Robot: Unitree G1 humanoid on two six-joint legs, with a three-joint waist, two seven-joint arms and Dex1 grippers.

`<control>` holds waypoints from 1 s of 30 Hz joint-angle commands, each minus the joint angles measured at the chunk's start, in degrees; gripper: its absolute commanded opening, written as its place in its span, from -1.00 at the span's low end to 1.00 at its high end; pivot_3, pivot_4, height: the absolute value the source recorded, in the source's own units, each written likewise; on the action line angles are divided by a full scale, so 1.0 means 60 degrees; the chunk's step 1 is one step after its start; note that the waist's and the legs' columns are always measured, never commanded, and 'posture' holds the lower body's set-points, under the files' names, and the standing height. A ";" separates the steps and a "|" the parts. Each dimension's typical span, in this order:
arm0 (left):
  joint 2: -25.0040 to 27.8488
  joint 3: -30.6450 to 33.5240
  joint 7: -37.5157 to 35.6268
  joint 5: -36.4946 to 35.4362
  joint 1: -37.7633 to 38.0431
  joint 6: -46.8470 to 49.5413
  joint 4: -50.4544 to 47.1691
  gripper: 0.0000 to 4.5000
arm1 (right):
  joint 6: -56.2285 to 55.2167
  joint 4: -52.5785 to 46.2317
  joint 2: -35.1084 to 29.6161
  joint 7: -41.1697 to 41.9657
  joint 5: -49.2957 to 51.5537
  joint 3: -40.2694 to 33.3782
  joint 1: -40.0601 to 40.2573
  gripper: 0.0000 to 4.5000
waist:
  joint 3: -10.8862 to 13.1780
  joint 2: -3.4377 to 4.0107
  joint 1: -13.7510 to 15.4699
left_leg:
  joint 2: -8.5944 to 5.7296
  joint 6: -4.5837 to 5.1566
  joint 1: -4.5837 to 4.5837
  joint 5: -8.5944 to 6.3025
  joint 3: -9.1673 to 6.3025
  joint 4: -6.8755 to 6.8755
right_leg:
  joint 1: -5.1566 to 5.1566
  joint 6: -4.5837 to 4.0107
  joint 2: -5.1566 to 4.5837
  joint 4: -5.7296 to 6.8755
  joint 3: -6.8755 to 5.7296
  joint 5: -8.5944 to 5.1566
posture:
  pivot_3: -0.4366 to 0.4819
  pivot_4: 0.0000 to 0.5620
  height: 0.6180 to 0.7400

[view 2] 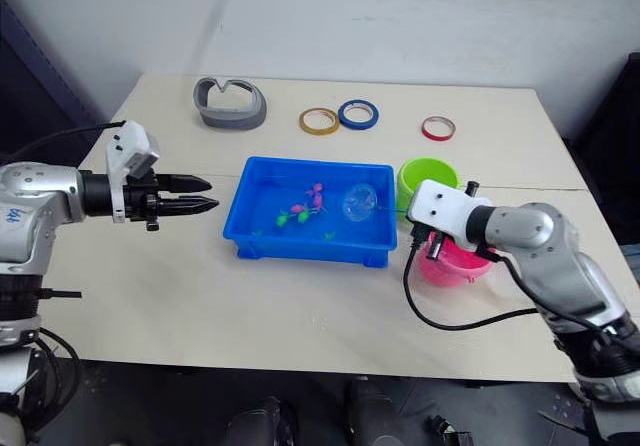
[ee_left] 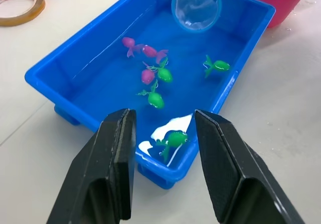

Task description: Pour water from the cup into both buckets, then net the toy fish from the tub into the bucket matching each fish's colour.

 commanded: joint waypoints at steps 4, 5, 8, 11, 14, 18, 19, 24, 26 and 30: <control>0.0218 0.0423 0.0386 -0.0385 0.0146 0.0327 -0.0754 -0.06 | -0.0563 0.0664 0.0680 -0.0296 -0.0617 0.0278 -0.0388 -1.00 | 0.0000 0.0000 -0.0010 | 0.0001 0.0000 -0.0001 0.0000 0.0000 -0.0002 | 0.0000 0.0000 0.0001 -0.0002 -0.0002 0.0000 | -0.05 -0.47 0.96; 0.0225 0.0426 0.0418 -0.0418 0.0157 0.0375 -0.0811 -0.06 | -0.0589 0.0725 0.0749 -0.0294 -0.0651 0.0286 -0.0410 -1.00 | 0.0000 0.0000 -0.0013 | 0.0001 0.0000 -0.0001 0.0000 0.0001 -0.0002 | -0.0001 0.0000 0.0001 -0.0002 -0.0001 0.0000 | -0.05 -0.47 0.96; 0.0278 0.0433 0.0478 -0.0498 0.0156 0.0499 -0.0931 -0.06 | -0.0568 0.0913 0.1033 -0.0304 -0.0744 0.0381 -0.0494 -1.00 | 0.0000 0.0000 -0.0016 | 0.0001 0.0000 -0.0001 0.0000 0.0002 -0.0001 | -0.0002 0.0000 0.0001 0.0001 0.0000 0.0000 | -0.05 -0.47 0.96; 0.0333 0.0434 0.0528 -0.0564 0.0155 0.0577 -0.1001 -0.06 | -0.0536 0.1040 0.1367 -0.0353 -0.0812 0.0490 -0.0573 -1.00 | 0.0000 0.0000 -0.0020 | 0.0001 0.0000 0.0000 0.0000 0.0002 -0.0002 | -0.0001 0.0000 0.0001 0.0001 0.0000 0.0000 | -0.05 -0.47 0.96; 0.0391 0.0439 0.0590 -0.0664 0.0158 0.0663 -0.1090 -0.06 | -0.0502 0.1208 0.1779 -0.0450 -0.0946 0.0628 -0.0689 -1.00 | 0.0000 0.0000 -0.0029 | 0.0001 -0.0001 0.0000 0.0000 0.0002 -0.0002 | -0.0002 -0.0001 0.0002 0.0002 0.0000 0.0000 | -0.05 -0.47 0.96; 0.0480 0.0477 0.0654 -0.0767 0.0183 0.0766 -0.1180 -0.06 | -0.0450 0.1437 0.2290 -0.0499 -0.1073 0.0900 -0.0887 -1.00 | 0.0000 0.0000 -0.0026 | 0.0000 -0.0001 0.0000 0.0000 0.0003 0.0000 | -0.0002 -0.0001 0.0002 0.0005 0.0001 0.0000 | -0.05 -0.47 0.96; 0.0512 0.0493 0.0664 -0.0776 0.0205 0.0778 -0.1199 -0.06 | -0.0425 0.1491 0.2426 -0.0535 -0.1086 0.0935 -0.0919 -1.00 | 0.0000 0.0000 -0.0026 | 0.0000 -0.0001 0.0000 0.0000 0.0002 0.0000 | -0.0003 -0.0001 0.0002 0.0005 0.0000 0.0000 | -0.05 -0.47 0.96; 0.0611 0.0536 0.0750 -0.0895 0.0282 0.0849 -0.1307 -0.06 | -0.0225 0.1810 0.3089 -0.0772 -0.1053 0.0946 -0.1124 -1.00 | 0.0000 0.0000 -0.0036 | 0.0001 -0.0001 0.0000 0.0000 0.0002 -0.0002 | -0.0002 -0.0001 0.0002 0.0004 0.0000 0.0000 | -0.05 -0.47 0.96; 0.0635 0.0556 0.0799 -0.0945 0.0321 0.0889 -0.1370 -0.06 | -0.0091 0.1885 0.3262 -0.0862 -0.1007 0.0846 -0.1198 -1.00 | 0.0000 0.0000 -0.0028 | 0.0000 -0.0001 0.0000 0.0000 0.0002 -0.0001 | -0.0003 -0.0002 0.0001 0.0006 -0.0001 -0.0001 | -0.05 -0.47 0.96; 0.0691 0.0617 0.0837 -0.1018 0.0408 0.0931 -0.1431 -0.06 | 0.0580 0.1474 0.3174 -0.0704 -0.0602 0.0353 -0.1239 -1.00 | 0.0000 0.0000 -0.0027 | 0.0000 -0.0001 -0.0001 0.0000 0.0002 -0.0002 | -0.0005 -0.0002 0.0001 0.0003 -0.0001 -0.0001 | -0.05 -0.47 0.96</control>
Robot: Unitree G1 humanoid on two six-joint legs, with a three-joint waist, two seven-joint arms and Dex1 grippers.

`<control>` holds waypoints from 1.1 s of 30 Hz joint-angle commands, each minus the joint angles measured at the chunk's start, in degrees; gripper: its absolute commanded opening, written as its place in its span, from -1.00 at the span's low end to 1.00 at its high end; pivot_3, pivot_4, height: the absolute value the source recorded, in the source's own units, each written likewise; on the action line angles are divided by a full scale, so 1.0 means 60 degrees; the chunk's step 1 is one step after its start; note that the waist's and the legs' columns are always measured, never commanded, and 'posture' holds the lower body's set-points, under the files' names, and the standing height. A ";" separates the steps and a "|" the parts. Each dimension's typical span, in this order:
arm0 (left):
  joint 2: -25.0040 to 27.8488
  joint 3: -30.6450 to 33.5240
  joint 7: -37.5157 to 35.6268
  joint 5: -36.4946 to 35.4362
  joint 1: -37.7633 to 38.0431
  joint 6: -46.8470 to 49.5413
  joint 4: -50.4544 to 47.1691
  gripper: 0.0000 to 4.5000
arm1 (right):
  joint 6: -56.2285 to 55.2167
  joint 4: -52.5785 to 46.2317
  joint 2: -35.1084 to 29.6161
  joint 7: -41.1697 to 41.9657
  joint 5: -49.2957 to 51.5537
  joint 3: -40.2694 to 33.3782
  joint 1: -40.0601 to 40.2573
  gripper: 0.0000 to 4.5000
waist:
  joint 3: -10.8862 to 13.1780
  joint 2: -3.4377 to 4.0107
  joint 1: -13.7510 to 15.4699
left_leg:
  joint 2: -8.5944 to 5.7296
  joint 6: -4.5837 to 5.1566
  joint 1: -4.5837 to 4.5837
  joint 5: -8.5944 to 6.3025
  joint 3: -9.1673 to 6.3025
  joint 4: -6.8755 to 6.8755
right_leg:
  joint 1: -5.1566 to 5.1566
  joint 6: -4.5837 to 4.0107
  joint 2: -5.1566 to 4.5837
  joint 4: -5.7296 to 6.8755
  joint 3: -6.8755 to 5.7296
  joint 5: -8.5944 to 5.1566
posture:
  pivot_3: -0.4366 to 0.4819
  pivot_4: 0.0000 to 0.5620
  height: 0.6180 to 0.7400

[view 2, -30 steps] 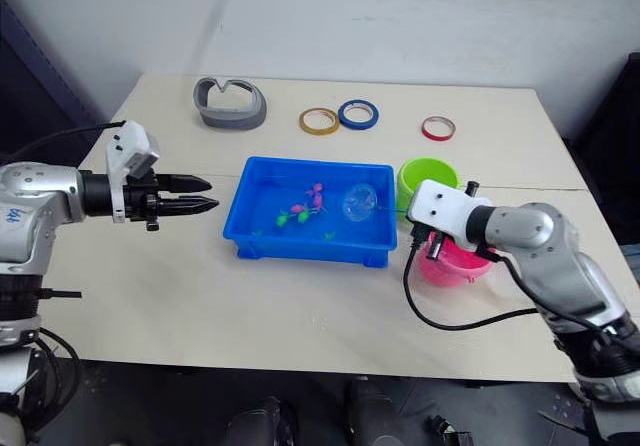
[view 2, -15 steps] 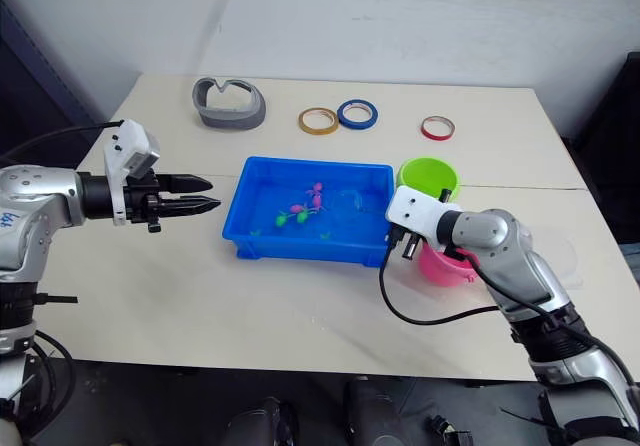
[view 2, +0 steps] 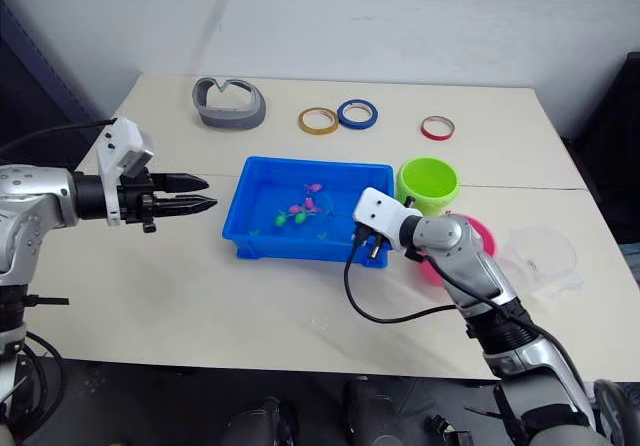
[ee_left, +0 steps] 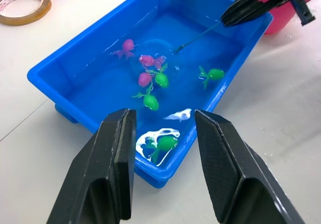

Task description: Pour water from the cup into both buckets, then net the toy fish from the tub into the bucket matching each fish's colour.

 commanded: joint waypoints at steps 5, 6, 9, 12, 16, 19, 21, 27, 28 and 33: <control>0.0255 0.0249 0.0017 -0.0175 -0.0026 -0.0064 -0.0258 -0.06 | 0.1646 -0.1445 -0.0130 0.0233 0.1237 -0.1469 -0.0109 -1.00 | 0.0000 0.0000 0.0002 | 0.0001 0.0000 -0.0001 0.0000 -0.0001 -0.0001 | 0.0001 0.0000 0.0000 0.0000 -0.0001 0.0000 | -0.05 -0.47 0.96; 0.0235 0.0209 0.0016 -0.0168 -0.0063 -0.0095 -0.0212 -0.06 | 0.1933 -0.1644 -0.0076 0.0248 0.1457 -0.1633 -0.0100 -1.00 | 0.0000 0.0000 0.0000 | 0.0002 -0.0001 0.0000 -0.0001 -0.0001 -0.0001 | 0.0002 0.0000 0.0000 -0.0001 -0.0001 0.0000 | -0.05 -0.47 0.96; 0.0173 0.0119 0.0005 -0.0151 -0.0144 -0.0178 -0.0103 -0.06 | 0.2456 -0.2037 -0.0065 0.0296 0.1829 -0.1834 -0.0075 -1.00 | 0.0001 0.0001 -0.0001 | 0.0003 -0.0002 0.0000 -0.0001 -0.0001 -0.0002 | -0.0001 0.0000 0.0002 0.0002 0.0000 0.0000 | -0.05 -0.47 0.96; 0.0116 0.0030 -0.0024 -0.0139 -0.0200 -0.0240 -0.0038 -0.06 | 0.2876 -0.2365 -0.0164 0.0344 0.2068 -0.1874 -0.0021 -1.00 | 0.0001 0.0001 0.0002 | 0.0002 -0.0002 0.0000 -0.0001 -0.0002 -0.0003 | 0.0000 -0.0001 0.0001 0.0000 -0.0001 -0.0001 | -0.05 -0.47 0.96; 0.0082 -0.0029 -0.0048 -0.0133 -0.0274 -0.0283 0.0041 -0.06 | 0.2617 -0.2510 -0.0612 0.0335 0.1639 -0.1479 0.0109 -1.00 | 0.0001 0.0001 0.0007 | 0.0000 -0.0001 -0.0001 -0.0001 -0.0002 -0.0003 | 0.0000 -0.0001 0.0000 -0.0003 -0.0001 0.0000 | -0.05 -0.47 0.96; 0.0090 -0.0050 -0.0069 -0.0129 -0.0261 -0.0300 0.0050 -0.06 | 0.2373 -0.2220 -0.0590 0.0068 0.1221 -0.1022 0.0014 -1.00 | 0.0001 0.0001 0.0016 | -0.0001 -0.0001 -0.0003 -0.0001 -0.0002 -0.0006 | 0.0000 -0.0001 -0.0001 -0.0006 -0.0001 0.0000 | -0.05 -0.47 0.96; 0.0105 -0.0066 -0.0087 -0.0115 -0.0242 -0.0307 0.0048 -0.06 | 0.2129 -0.1962 -0.0558 -0.0086 0.0953 -0.0660 -0.0066 -1.00 | 0.0001 0.0001 -0.0010 | -0.0001 0.0001 -0.0003 -0.0002 -0.0002 -0.0006 | 0.0001 -0.0001 -0.0001 -0.0010 -0.0001 -0.0001 | -0.05 -0.47 0.96; 0.0197 -0.0024 -0.0128 -0.0084 -0.0199 -0.0313 0.0059 -0.06 | 0.1204 -0.0992 -0.0445 -0.0392 -0.0028 0.0323 -0.0512 -1.00 | 0.0001 0.0001 -0.0024 | 0.0000 -0.0001 -0.0003 -0.0002 0.0000 -0.0008 | -0.0005 -0.0002 0.0002 -0.0007 0.0001 -0.0001 | -0.05 -0.47 0.96; 0.0218 -0.0005 -0.0125 -0.0089 -0.0185 -0.0304 0.0049 -0.06 | 0.1099 -0.0852 -0.0436 -0.0427 -0.0146 0.0440 -0.0574 -1.00 | 0.0001 0.0000 -0.0022 | -0.0001 0.0000 -0.0003 -0.0002 0.0000 -0.0008 | -0.0005 -0.0002 0.0001 -0.0008 0.0002 -0.0001 | -0.05 -0.47 0.96; 0.0264 0.0081 -0.0073 -0.0145 -0.0059 -0.0217 -0.0096 -0.06 | 0.1107 -0.0130 -0.0151 -0.0647 -0.0498 0.0704 -0.0890 -1.00 | 0.0001 0.0001 -0.0026 | 0.0000 -0.0001 -0.0007 -0.0002 0.0001 -0.0008 | -0.0012 -0.0004 0.0001 -0.0008 0.0001 -0.0002 | -0.05 -0.47 0.96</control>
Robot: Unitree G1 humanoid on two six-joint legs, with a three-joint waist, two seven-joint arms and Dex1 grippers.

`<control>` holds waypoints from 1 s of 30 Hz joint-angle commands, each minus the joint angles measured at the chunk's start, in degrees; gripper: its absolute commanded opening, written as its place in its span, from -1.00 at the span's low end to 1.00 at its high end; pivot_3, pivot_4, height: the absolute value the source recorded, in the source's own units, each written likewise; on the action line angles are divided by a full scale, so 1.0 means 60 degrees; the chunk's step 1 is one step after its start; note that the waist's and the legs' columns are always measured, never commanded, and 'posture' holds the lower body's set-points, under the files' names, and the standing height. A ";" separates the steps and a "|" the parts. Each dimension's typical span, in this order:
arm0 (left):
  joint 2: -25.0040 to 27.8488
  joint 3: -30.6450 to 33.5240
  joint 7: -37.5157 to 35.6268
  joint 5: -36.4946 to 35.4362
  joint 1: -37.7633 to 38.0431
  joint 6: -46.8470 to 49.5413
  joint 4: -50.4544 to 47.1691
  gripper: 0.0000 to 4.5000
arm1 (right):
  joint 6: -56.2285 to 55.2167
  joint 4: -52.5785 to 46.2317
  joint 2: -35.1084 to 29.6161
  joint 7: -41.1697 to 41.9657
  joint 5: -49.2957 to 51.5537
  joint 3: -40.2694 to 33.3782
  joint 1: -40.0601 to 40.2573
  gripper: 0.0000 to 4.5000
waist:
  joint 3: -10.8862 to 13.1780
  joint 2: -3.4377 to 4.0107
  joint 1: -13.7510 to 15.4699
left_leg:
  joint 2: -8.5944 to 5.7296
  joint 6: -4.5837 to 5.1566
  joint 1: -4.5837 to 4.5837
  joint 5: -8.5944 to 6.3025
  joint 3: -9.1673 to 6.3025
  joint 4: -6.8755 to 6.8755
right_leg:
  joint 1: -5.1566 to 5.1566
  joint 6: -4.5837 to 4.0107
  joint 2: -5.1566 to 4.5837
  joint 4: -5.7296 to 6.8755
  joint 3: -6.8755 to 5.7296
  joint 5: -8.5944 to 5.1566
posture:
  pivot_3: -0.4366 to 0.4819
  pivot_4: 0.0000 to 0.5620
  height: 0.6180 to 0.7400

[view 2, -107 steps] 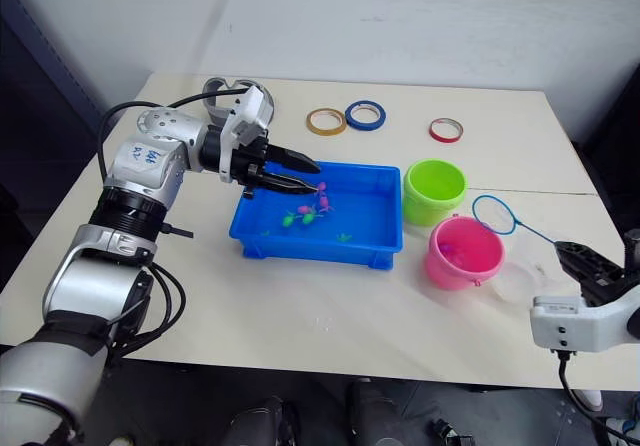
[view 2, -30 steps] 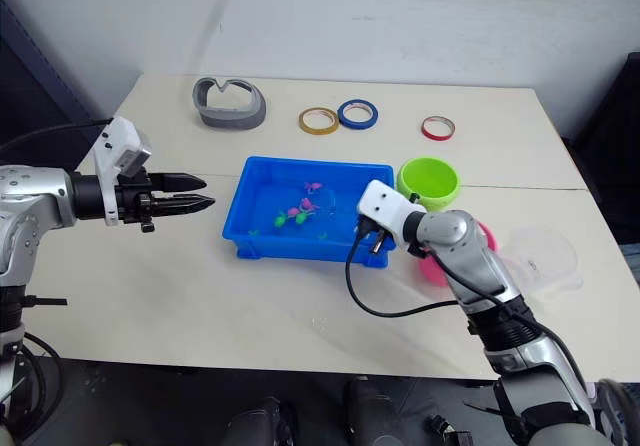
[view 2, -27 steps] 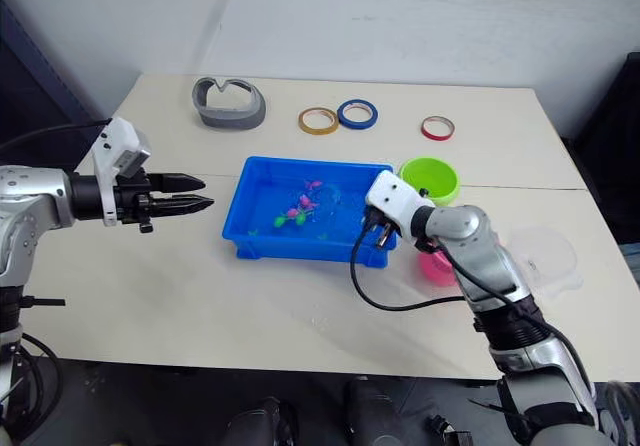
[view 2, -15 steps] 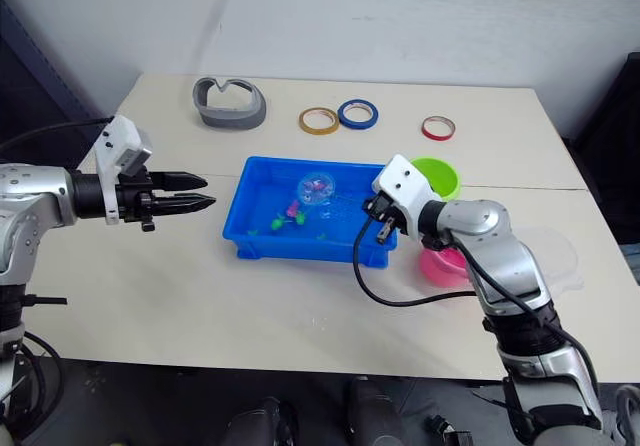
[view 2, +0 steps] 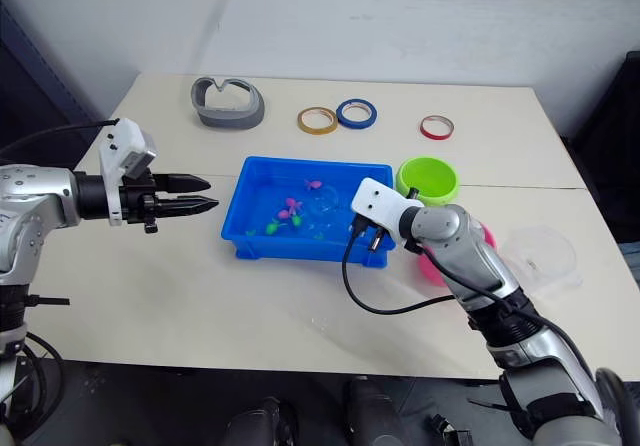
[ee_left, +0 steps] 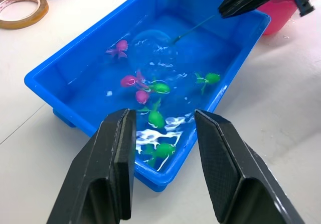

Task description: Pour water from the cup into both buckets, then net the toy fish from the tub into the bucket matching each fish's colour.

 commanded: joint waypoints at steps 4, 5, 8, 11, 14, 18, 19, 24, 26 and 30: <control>0.0281 0.0332 0.0029 -0.0143 0.0062 0.0034 -0.0249 -0.06 | -0.0219 0.1004 0.0577 -0.0400 -0.0539 0.0187 -0.0620 -1.00 | 0.0000 0.0000 -0.0017 | 0.0000 0.0000 -0.0002 0.0000 0.0001 -0.0001 | -0.0001 0.0000 -0.0001 -0.0001 0.0001 0.0000 | -0.05 -0.47 0.96; 0.0286 0.0340 0.0040 -0.0153 0.0077 0.0045 -0.0272 -0.06 | -0.0062 0.1171 0.0825 -0.0558 -0.0434 0.0050 -0.0719 -1.00 | 0.0000 0.0000 -0.0021 | -0.0001 0.0000 -0.0002 0.0000 0.0002 -0.0001 | -0.0002 0.0000 -0.0001 0.0000 0.0002 0.0000 | -0.05 -0.47 0.96; 0.0296 0.0356 0.0063 -0.0177 0.0117 0.0080 -0.0335 -0.06 | 0.0082 0.1567 0.1387 -0.0924 -0.0227 -0.0273 -0.0942 -1.00 | 0.0000 0.0000 -0.0050 | 0.0001 0.0000 -0.0003 0.0000 0.0002 -0.0001 | -0.0005 0.0000 -0.0001 0.0001 0.0001 0.0000 | -0.05 -0.47 0.96; 0.0318 0.0388 0.0084 -0.0210 0.0149 0.0123 -0.0391 -0.06 | 0.0110 0.1768 0.1797 -0.1179 -0.0067 -0.0591 -0.1138 -1.00 | 0.0000 0.0000 -0.0137 | 0.0001 -0.0002 -0.0003 0.0001 0.0002 0.0000 | -0.0006 -0.0001 0.0000 0.0007 0.0001 0.0000 | -0.05 -0.47 0.96; 0.0351 0.0406 0.0089 -0.0241 0.0166 0.0142 -0.0411 -0.06 | 0.0277 0.1574 0.2051 -0.1129 0.0222 -0.0868 -0.1189 -1.00 | 0.0000 0.0000 -0.0195 | 0.0001 -0.0002 -0.0005 0.0001 0.0001 0.0000 | -0.0008 0.0000 -0.0002 0.0009 0.0001 0.0000 | -0.05 -0.47 0.96; 0.0369 0.0403 0.0092 -0.0295 0.0150 0.0170 -0.0427 -0.06 | 0.0247 0.1287 0.2102 -0.1044 0.0398 -0.1016 -0.1143 -1.00 | 0.0000 0.0000 -0.0210 | 0.0001 -0.0002 -0.0007 0.0001 0.0001 0.0000 | -0.0012 0.0000 -0.0002 0.0011 0.0001 0.0000 | -0.05 -0.47 0.96; 0.0375 0.0395 0.0086 -0.0303 0.0150 0.0160 -0.0414 -0.06 | 0.0283 0.1175 0.2090 -0.0995 0.0461 -0.1037 -0.1123 -1.00 | 0.0000 0.0000 -0.0212 | 0.0001 -0.0002 -0.0007 0.0001 0.0001 0.0000 | -0.0012 0.0000 -0.0002 0.0011 0.0001 0.0000 | -0.05 -0.47 0.96; 0.0409 0.0391 0.0162 -0.0216 0.0099 0.0018 -0.0220 -0.06 | 0.0551 0.0500 0.1956 -0.0738 0.0814 -0.1104 -0.0976 -1.00 | 0.0000 0.0001 -0.0207 | 0.0000 -0.0002 -0.0034 0.0002 0.0001 0.0004 | -0.0042 0.0000 -0.0003 0.0018 0.0002 0.0000 | -0.05 -0.47 0.96; 0.0441 0.0414 0.0220 -0.0147 0.0108 -0.0075 -0.0097 -0.06 | 0.0694 0.0266 0.1923 -0.0663 0.0924 -0.1129 -0.0921 -1.00 | 0.0000 0.0001 -0.0209 | -0.0001 -0.0003 -0.0097 0.0003 0.0001 0.0023 | -0.0108 0.0000 -0.0005 0.0043 0.0003 0.0000 | -0.05 -0.47 0.96; 0.0498 0.0425 0.0261 -0.0086 0.0229 -0.0236 0.0032 -0.06 | 0.0915 -0.0091 0.1782 -0.0551 0.1067 -0.1118 -0.0794 -1.00 | 0.0000 0.0001 -0.0213 | 0.0001 -0.0006 -0.0115 0.0007 -0.0001 0.0025 | -0.0131 -0.0001 -0.0005 0.0050 0.0001 0.0000 | -0.05 -0.47 0.96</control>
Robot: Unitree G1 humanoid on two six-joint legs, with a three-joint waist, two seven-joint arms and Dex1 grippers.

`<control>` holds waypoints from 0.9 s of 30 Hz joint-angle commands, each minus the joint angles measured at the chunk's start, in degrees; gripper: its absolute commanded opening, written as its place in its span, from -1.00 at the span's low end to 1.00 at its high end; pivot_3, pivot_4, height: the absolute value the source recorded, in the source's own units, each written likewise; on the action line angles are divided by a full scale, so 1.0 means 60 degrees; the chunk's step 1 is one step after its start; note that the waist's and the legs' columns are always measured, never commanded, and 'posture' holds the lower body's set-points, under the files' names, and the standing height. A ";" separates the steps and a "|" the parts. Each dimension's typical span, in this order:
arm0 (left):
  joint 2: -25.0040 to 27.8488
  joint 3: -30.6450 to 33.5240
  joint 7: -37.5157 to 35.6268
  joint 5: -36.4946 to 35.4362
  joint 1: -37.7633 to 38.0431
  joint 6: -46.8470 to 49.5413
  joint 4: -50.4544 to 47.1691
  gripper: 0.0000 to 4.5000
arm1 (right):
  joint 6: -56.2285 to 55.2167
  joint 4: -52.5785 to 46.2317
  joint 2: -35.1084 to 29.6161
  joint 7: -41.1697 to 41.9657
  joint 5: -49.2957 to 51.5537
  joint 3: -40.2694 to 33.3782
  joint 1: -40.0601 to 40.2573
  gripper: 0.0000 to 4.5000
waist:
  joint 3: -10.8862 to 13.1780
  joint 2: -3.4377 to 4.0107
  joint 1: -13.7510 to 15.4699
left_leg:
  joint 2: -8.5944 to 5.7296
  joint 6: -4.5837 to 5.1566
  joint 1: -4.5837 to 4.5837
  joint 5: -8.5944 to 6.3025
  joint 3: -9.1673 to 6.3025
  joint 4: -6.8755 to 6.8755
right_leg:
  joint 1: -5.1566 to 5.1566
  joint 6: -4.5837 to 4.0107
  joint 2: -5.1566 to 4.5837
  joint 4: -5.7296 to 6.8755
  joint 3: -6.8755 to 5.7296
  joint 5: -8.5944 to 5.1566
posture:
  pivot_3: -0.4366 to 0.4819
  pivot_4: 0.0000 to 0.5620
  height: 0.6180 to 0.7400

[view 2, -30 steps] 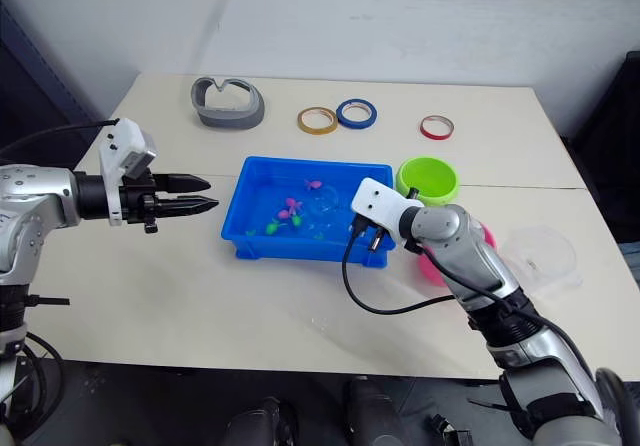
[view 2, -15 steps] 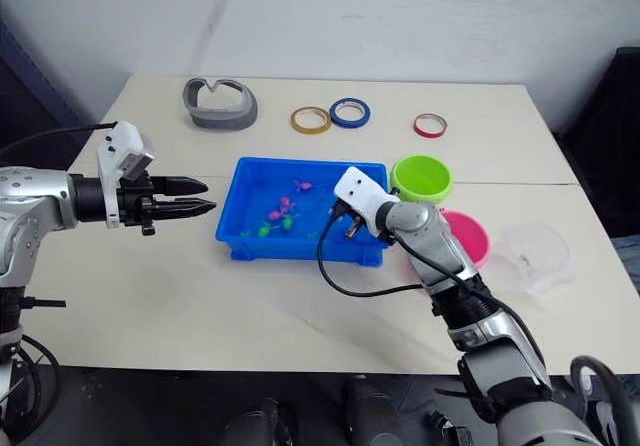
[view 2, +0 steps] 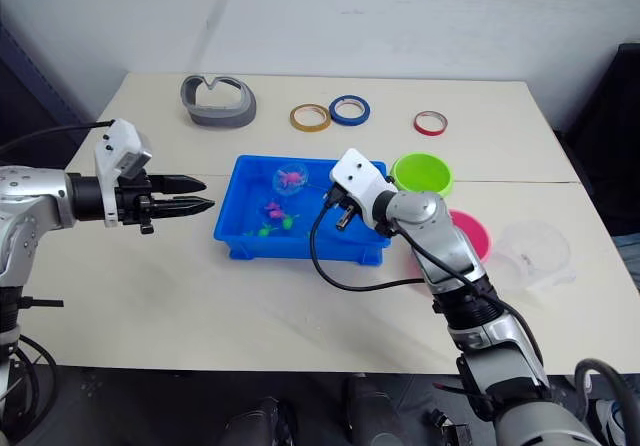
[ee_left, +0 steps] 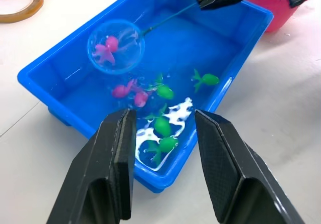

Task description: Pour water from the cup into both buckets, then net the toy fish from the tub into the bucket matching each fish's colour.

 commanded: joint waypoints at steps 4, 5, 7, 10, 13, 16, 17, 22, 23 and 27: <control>0.0185 0.0396 0.0077 0.0011 0.0126 -0.0215 0.0035 -0.06 | 0.0173 -0.0683 -0.0289 0.0124 0.0200 -0.0253 0.0095 -1.00 | 0.0000 0.0000 -0.0002 | -0.0001 0.0000 -0.0001 0.0000 0.0000 0.0000 | 0.0000 0.0000 -0.0001 -0.0001 0.0001 0.0000 | -0.05 -0.47 0.96; 0.0177 0.0394 0.0081 0.0001 0.0125 -0.0211 0.0031 -0.06 | 0.0177 -0.0698 -0.0302 0.0131 0.0207 -0.0251 0.0102 -1.00 | 0.0000 0.0000 -0.0003 | -0.0001 0.0000 -0.0001 0.0000 0.0000 0.0000 | 0.0000 0.0000 0.0000 -0.0001 0.0001 0.0000 | -0.05 -0.47 0.96; 0.0142 0.0417 0.0091 -0.0059 0.0101 -0.0165 0.0013 -0.06 | 0.0260 -0.0994 -0.0490 0.0279 0.0266 -0.0275 0.0247 -1.00 | 0.0000 0.0000 0.0005 | -0.0001 0.0000 -0.0001 0.0000 0.0000 0.0000 | 0.0000 0.0000 0.0000 -0.0001 0.0000 0.0000 | -0.05 -0.47 0.96; 0.0070 0.0479 0.0083 -0.0238 0.0029 -0.0014 -0.0041 -0.06 | 0.0446 -0.1695 -0.1028 0.0613 0.0454 -0.0421 0.0643 -1.00 | 0.0000 0.0000 0.0020 | -0.0002 0.0001 -0.0007 -0.0001 -0.0002 -0.0003 | 0.0000 0.0000 -0.0001 -0.0009 -0.0002 0.0000 | -0.05 -0.47 0.96; -0.0059 0.0550 0.0037 -0.0533 -0.0137 0.0218 -0.0090 -0.06 | 0.0652 -0.2702 -0.1907 0.1111 0.0768 -0.0729 0.1221 -1.00 | 0.0000 0.0000 0.0057 | -0.0003 0.0004 -0.0012 -0.0002 -0.0006 -0.0004 | 0.0001 0.0000 -0.0004 -0.0018 -0.0005 0.0000 | -0.05 -0.47 0.96; -0.0154 0.0359 -0.0060 -0.0578 -0.0317 0.0197 -0.0066 -0.06 | 0.0974 -0.3412 -0.2533 0.1375 0.1120 -0.1126 0.1551 -1.00 | 0.0000 -0.0002 0.0092 | -0.0006 0.0005 -0.0013 -0.0002 -0.0007 -0.0003 | 0.0002 0.0000 -0.0006 -0.0018 -0.0006 0.0000 | -0.05 -0.47 0.96; -0.0183 0.0295 -0.0073 -0.0549 -0.0364 0.0168 -0.0029 -0.06 | 0.1090 -0.3564 -0.2649 0.1392 0.1211 -0.1198 0.1608 -1.00 | 0.0000 -0.0002 0.0088 | -0.0005 0.0005 -0.0012 -0.0002 -0.0007 -0.0002 | 0.0003 0.0000 -0.0005 -0.0015 -0.0006 0.0000 | -0.05 -0.47 0.96; -0.0327 0.0118 -0.0106 -0.0445 -0.0483 0.0047 0.0125 -0.06 | 0.1392 -0.3878 -0.2923 0.1289 0.1418 -0.1336 0.1730 -1.00 | 0.0000 -0.0002 -0.0012 | 0.0000 -0.0004 0.0000 0.0002 -0.0005 -0.0004 | 0.0003 0.0000 0.0007 -0.0003 -0.0002 0.0000 | -0.05 -0.47 0.96; -0.0343 0.0098 -0.0116 -0.0439 -0.0492 0.0033 0.0136 -0.06 | 0.1411 -0.3889 -0.2935 0.1259 0.1434 -0.1332 0.1731 -1.00 | 0.0000 -0.0002 -0.0008 | 0.0001 -0.0006 0.0001 0.0002 -0.0004 -0.0004 | 0.0002 -0.0001 0.0007 -0.0001 -0.0002 0.0000 | -0.05 -0.47 0.96; -0.0361 -0.0005 -0.0171 -0.0434 -0.0584 -0.0020 0.0225 -0.06 | 0.1398 -0.3783 -0.2893 0.1131 0.1436 -0.1269 0.1659 -1.00 | 0.0000 -0.0002 0.0033 | -0.0003 -0.0005 -0.0002 0.0002 -0.0005 -0.0004 | 0.0002 -0.0001 0.0002 -0.0006 -0.0002 -0.0001 | -0.05 -0.47 0.96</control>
